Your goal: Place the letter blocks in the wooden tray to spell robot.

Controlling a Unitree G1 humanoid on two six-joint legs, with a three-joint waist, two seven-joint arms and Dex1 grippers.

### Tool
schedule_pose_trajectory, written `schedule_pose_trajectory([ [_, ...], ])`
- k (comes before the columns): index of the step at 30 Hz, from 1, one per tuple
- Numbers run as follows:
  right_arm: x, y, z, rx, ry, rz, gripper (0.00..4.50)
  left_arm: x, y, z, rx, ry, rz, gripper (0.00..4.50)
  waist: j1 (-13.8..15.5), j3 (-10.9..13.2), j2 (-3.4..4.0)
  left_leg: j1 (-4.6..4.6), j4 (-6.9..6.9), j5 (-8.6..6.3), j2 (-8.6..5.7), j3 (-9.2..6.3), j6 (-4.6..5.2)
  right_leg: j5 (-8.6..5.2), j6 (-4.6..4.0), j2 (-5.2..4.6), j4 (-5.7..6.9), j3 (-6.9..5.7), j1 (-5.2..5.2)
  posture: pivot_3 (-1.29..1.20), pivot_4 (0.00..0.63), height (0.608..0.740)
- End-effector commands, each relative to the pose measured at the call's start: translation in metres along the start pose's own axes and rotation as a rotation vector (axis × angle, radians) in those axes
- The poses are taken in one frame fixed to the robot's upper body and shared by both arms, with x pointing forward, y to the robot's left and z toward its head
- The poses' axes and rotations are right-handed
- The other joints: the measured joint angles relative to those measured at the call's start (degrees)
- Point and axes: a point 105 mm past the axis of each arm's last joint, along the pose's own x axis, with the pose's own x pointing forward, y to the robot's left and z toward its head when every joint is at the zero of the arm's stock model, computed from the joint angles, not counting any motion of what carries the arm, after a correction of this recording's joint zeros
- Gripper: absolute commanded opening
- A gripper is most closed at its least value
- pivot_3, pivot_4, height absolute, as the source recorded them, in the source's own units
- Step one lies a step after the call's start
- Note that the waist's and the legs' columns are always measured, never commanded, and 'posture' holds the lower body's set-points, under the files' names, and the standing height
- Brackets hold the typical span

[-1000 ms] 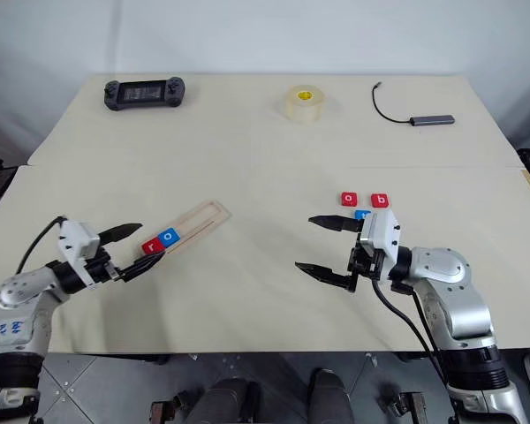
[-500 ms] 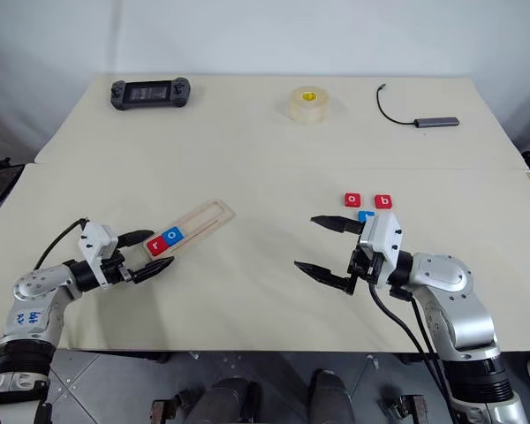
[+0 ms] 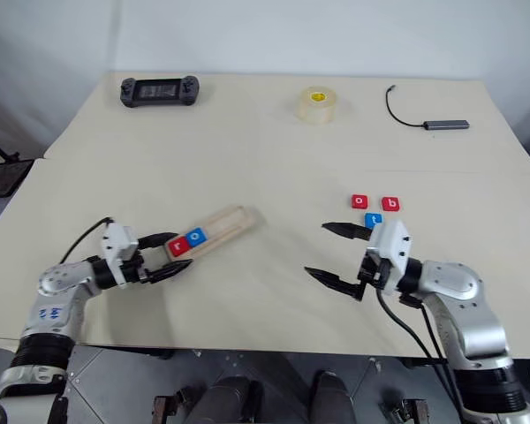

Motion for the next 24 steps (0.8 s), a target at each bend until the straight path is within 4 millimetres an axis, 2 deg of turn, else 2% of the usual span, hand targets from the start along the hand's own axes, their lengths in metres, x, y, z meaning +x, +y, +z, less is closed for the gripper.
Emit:
schedule_pose_trajectory([
  [1, -0.019, -0.004, 0.010, -0.057, 0.009, -0.066, 4.50, 0.036, -0.020, 0.031, 0.137, -0.053, -0.190, 3.41, 0.28, -0.02, -0.04, -0.02, 0.00, 0.00, 0.00, 0.00, 0.01, 0.01, 0.02, 0.00, -0.02, 0.00, 0.01, 0.00, 0.150, 0.740],
  [3, -0.034, -0.004, 0.006, -0.049, 0.043, -0.116, 4.50, 0.056, -0.034, 0.033, 0.171, -0.035, -0.293, 3.41, 0.20, -0.03, -0.05, -0.01, 0.00, 0.00, 0.01, 0.07, 0.01, 0.01, 0.03, 0.02, -0.04, 0.02, 0.01, 0.00, 0.150, 0.740],
  [5, -0.053, -0.004, 0.000, -0.049, 0.093, -0.191, 4.50, 0.079, -0.043, 0.025, 0.191, 0.045, -0.370, 3.41, 0.40, -0.03, -0.05, 0.01, -0.02, 0.00, 0.01, 0.13, 0.01, 0.01, 0.03, 0.06, -0.04, 0.01, 0.01, 0.00, 0.150, 0.740],
  [10, -0.078, 0.007, -0.013, -0.017, 0.165, -0.277, 4.50, 0.105, -0.051, 0.020, 0.214, 0.084, -0.454, 3.41, -0.28, -0.01, -0.09, 0.05, -0.02, 0.02, -0.03, 0.33, 0.05, 0.04, 0.07, 0.10, -0.06, 0.08, 0.02, 0.00, 0.150, 0.740],
  [16, -0.106, 0.019, -0.024, 0.031, 0.228, -0.363, 4.50, 0.111, -0.050, 0.017, 0.178, 0.105, -0.476, 3.41, -0.58, -0.01, -0.10, 0.10, -0.02, 0.04, 0.05, 0.33, 0.09, 0.06, 0.11, 0.06, -0.05, 0.14, 0.04, 0.00, 0.150, 0.740],
  [19, -0.109, 0.020, -0.025, 0.038, 0.227, -0.379, 4.50, 0.109, -0.049, 0.018, 0.178, 0.093, -0.462, 4.37, -0.62, -0.01, -0.09, 0.13, -0.02, 0.05, 0.06, 0.31, 0.11, 0.07, 0.12, 0.05, -0.05, 0.17, 0.07, 0.00, 0.150, 0.740],
  [24, -0.119, 0.019, -0.028, 0.033, 0.236, -0.437, 4.50, 0.098, -0.046, 0.023, 0.173, 0.026, -0.432, 4.45, -0.64, -0.01, -0.09, 0.13, -0.02, 0.05, 0.06, 0.28, 0.11, 0.07, 0.12, 0.05, -0.05, 0.18, 0.06, 0.00, 0.150, 0.740],
])
